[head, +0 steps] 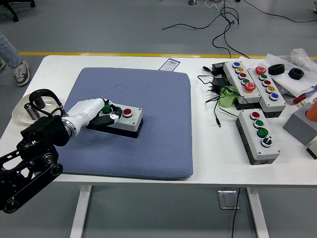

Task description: Pick up the button,place it on the desk,press the button,press the button

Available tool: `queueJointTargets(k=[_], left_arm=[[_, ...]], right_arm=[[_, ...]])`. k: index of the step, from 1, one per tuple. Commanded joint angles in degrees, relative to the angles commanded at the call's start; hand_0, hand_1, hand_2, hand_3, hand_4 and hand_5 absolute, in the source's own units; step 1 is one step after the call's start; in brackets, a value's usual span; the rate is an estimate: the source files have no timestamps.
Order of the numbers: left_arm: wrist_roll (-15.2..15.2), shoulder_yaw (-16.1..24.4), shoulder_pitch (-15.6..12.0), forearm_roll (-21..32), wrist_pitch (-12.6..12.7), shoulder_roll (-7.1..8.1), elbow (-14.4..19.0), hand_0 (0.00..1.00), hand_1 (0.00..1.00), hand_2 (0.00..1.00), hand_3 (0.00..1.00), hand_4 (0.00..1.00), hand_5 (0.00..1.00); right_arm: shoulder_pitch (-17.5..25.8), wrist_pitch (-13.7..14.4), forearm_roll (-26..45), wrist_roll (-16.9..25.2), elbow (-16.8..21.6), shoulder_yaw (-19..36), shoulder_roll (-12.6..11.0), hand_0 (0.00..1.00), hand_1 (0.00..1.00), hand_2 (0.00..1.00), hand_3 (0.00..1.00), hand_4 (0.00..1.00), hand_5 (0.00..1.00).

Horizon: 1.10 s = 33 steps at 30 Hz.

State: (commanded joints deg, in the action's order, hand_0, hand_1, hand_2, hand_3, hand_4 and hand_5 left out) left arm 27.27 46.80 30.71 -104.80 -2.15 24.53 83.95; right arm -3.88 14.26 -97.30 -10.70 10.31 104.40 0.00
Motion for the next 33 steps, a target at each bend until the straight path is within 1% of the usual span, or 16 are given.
queueJointTargets(k=[4,7,10,14,16,23,29,33], left_arm=[[-0.7,0.7,-0.1,-0.6,2.5,0.02,2.5,0.002,0.002,0.002,0.706,0.579,0.998],[-0.9,-0.3,0.0,-0.3,2.8,0.07,4.4,0.002,0.002,0.002,0.706,0.579,0.998],[-1.0,-1.7,0.1,0.2,2.4,-0.16,5.2,0.002,0.002,0.002,0.703,0.577,0.998],[-1.1,-3.1,0.5,0.4,2.4,-0.73,4.4,0.002,0.002,0.002,0.703,0.577,0.998],[-1.1,-3.7,0.7,0.6,2.5,-1.04,3.6,0.002,0.002,0.002,0.705,0.577,0.998],[-1.0,-3.8,0.8,0.0,2.2,-1.52,1.6,0.002,0.002,0.002,0.705,0.577,0.998],[-0.7,-4.2,0.7,0.1,1.1,-1.23,1.2,0.002,0.002,0.002,0.704,0.575,0.998],[-0.2,-4.8,0.6,0.1,-0.4,-1.21,0.1,0.002,0.002,0.002,0.702,0.58,0.998]], right_arm=[[0.1,0.0,0.0,0.0,0.0,0.0,0.0,0.527,0.65,0.698,0.617,0.312,0.141],[0.1,0.0,0.1,0.0,0.0,0.0,0.0,0.527,0.65,0.698,0.617,0.312,0.141],[0.1,0.0,0.2,0.0,0.0,-0.2,0.0,0.527,0.65,0.698,0.617,0.312,0.142],[0.1,0.0,0.4,-0.1,0.0,-0.4,0.0,0.527,0.65,0.698,0.617,0.312,0.142],[0.1,0.0,0.5,-0.1,0.0,-0.5,0.0,0.526,0.65,0.698,0.617,0.312,0.142],[0.2,0.0,0.7,-0.1,0.0,-0.8,0.0,0.527,0.651,0.698,0.617,0.312,0.142],[0.3,0.0,0.6,-0.1,0.0,-0.7,0.0,0.529,0.651,0.698,0.617,0.312,0.142],[0.4,0.0,0.4,-0.1,0.0,-0.6,0.0,0.528,0.65,0.698,0.617,0.312,0.142]])
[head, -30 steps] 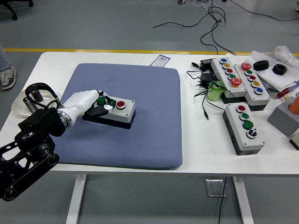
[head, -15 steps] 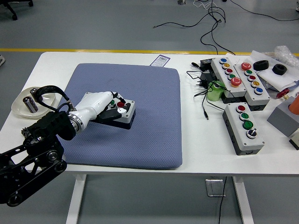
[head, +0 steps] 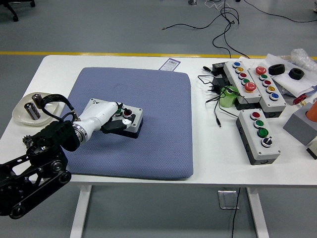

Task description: Pick up the button,place it on the desk,press the button,press the button

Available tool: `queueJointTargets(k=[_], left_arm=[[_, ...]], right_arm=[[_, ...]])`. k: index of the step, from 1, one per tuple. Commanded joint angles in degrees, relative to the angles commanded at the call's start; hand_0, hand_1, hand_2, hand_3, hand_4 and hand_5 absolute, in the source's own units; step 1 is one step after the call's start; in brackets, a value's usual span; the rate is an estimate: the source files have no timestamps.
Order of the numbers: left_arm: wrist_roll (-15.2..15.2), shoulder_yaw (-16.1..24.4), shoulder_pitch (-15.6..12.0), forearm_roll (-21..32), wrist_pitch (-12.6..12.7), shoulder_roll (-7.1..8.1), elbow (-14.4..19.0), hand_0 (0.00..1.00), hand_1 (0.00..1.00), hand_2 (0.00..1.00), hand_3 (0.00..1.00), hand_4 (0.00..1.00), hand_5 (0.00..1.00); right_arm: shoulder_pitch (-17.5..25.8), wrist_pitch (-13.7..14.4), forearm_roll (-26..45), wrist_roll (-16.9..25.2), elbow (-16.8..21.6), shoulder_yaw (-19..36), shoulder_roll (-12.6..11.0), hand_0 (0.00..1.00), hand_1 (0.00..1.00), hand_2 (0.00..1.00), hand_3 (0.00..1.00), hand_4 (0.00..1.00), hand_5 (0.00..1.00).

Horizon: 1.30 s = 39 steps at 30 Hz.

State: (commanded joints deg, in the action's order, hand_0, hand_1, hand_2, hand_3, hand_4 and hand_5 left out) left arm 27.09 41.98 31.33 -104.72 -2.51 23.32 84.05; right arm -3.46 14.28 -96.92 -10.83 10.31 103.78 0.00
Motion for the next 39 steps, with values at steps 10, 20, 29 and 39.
queueJointTargets(k=[10,20,29,39], left_arm=[[-1.0,1.5,-0.5,0.0,2.0,0.26,1.4,0.002,0.002,0.002,0.702,0.58,0.998],[-8.7,7.7,-2.4,3.1,16.7,0.86,10.6,0.021,0.098,0.182,0.869,0.624,0.998],[-22.0,11.4,-3.3,16.1,32.4,-0.56,11.3,0.554,0.717,0.759,0.94,0.617,0.998],[-33.6,18.1,-4.8,40.3,25.8,-1.46,5.2,0.843,0.894,0.954,0.953,0.594,0.998]], right_arm=[[0.0,0.0,0.1,0.0,0.0,0.0,0.0,0.528,0.65,0.698,0.617,0.312,0.142],[-0.2,0.0,0.0,0.1,0.0,0.4,0.0,0.528,0.65,0.697,0.617,0.312,0.141],[-0.2,0.0,-0.1,0.2,0.0,0.5,0.0,0.528,0.65,0.698,0.617,0.312,0.142],[-0.3,0.0,-0.3,0.3,0.0,0.9,0.0,0.528,0.65,0.698,0.617,0.312,0.141]])
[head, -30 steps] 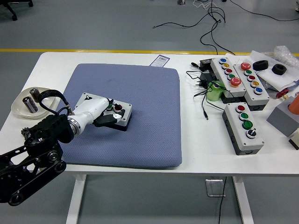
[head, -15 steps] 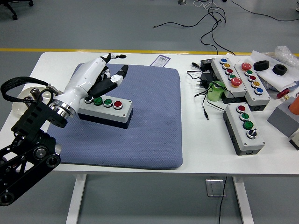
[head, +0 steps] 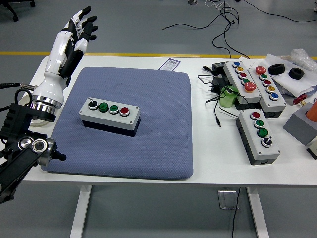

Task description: Pick up the button,place it on the desk,press the button,press the button

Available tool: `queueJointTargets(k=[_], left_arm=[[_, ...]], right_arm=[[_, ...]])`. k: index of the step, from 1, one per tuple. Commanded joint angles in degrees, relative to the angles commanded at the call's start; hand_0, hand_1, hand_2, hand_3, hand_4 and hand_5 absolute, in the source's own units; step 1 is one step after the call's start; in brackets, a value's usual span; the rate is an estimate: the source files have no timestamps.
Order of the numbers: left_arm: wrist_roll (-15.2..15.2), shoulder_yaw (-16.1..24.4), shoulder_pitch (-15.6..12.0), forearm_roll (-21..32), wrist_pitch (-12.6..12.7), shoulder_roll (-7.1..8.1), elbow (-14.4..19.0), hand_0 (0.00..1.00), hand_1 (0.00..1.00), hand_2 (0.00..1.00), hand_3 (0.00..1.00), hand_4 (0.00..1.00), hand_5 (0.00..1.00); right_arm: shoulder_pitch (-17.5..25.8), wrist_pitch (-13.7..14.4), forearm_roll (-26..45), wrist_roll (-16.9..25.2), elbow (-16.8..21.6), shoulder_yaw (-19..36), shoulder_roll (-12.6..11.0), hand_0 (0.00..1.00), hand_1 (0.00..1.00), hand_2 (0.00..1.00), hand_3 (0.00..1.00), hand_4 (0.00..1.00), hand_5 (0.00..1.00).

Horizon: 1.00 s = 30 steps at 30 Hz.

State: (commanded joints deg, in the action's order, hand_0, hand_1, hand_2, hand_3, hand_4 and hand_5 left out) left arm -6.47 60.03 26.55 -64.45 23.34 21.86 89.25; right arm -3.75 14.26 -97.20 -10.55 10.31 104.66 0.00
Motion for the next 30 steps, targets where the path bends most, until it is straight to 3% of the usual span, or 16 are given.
queueJointTargets(k=[7,9,13,22,30], left_arm=[[3.3,2.2,-0.5,16.8,-13.9,0.43,-4.2,0.834,0.885,0.924,0.91,0.59,0.998],[3.7,2.3,-0.8,21.6,-15.9,0.41,-5.2,0.847,0.903,0.939,0.926,0.594,0.998],[3.4,2.7,-1.1,26.6,-17.4,0.23,-7.2,0.847,0.903,0.939,0.926,0.594,0.998],[1.4,4.4,-0.2,25.5,-16.9,-0.85,-14.8,0.845,0.899,0.926,0.922,0.593,0.998],[1.0,4.3,-0.4,25.3,-19.1,-1.44,-19.5,0.842,0.891,0.916,0.913,0.593,0.998]], right_arm=[[0.0,0.0,-0.3,0.0,0.0,0.4,0.0,0.527,0.65,0.698,0.617,0.313,0.141],[0.0,0.0,-0.4,0.0,0.0,0.4,0.0,0.529,0.65,0.698,0.617,0.312,0.142],[0.1,0.0,-0.2,0.0,0.0,0.4,0.0,0.529,0.65,0.698,0.617,0.312,0.142],[0.2,0.0,0.6,-0.2,0.0,-0.4,0.0,0.529,0.651,0.698,0.617,0.313,0.142],[0.4,0.1,0.9,-0.3,0.0,-0.5,0.0,0.529,0.651,0.698,0.618,0.312,0.142]])
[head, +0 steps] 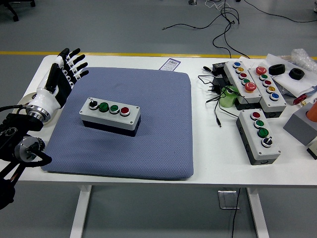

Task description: Pick up the button,place it on the desk,press the button,press the button

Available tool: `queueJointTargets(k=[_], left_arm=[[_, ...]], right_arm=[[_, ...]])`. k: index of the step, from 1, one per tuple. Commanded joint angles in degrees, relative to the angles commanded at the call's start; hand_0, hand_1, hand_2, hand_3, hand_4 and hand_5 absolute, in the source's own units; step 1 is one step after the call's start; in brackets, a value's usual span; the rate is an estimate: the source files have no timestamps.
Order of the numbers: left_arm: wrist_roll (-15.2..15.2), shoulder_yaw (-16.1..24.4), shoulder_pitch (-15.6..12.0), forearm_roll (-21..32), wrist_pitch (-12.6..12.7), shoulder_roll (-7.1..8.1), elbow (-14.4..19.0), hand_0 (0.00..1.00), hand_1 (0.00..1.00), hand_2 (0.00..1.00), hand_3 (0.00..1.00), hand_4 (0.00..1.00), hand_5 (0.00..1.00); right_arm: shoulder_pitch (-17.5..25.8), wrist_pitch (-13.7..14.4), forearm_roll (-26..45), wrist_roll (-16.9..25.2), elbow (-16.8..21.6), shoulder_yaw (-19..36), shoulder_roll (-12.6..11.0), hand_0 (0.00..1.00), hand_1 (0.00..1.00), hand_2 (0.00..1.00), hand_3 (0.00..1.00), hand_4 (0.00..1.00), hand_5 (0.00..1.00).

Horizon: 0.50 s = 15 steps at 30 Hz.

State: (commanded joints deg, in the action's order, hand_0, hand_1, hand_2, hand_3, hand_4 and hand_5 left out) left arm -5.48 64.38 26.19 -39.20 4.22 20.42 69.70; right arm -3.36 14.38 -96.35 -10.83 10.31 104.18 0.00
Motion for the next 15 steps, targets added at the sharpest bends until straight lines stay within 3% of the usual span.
queueJointTargets(k=[6,15], left_arm=[[2.2,1.5,-0.2,-4.0,-0.9,-0.39,-1.9,0.824,0.877,0.886,0.921,0.591,0.998],[1.6,2.8,-0.7,-4.8,-1.0,-0.96,-3.3,0.827,0.88,0.888,0.921,0.595,0.998]], right_arm=[[0.2,0.1,-0.1,-0.2,0.0,-0.1,0.0,0.53,0.651,0.697,0.617,0.312,0.141],[0.6,0.2,0.3,-0.5,0.0,-0.6,0.0,0.53,0.651,0.698,0.617,0.312,0.14]])
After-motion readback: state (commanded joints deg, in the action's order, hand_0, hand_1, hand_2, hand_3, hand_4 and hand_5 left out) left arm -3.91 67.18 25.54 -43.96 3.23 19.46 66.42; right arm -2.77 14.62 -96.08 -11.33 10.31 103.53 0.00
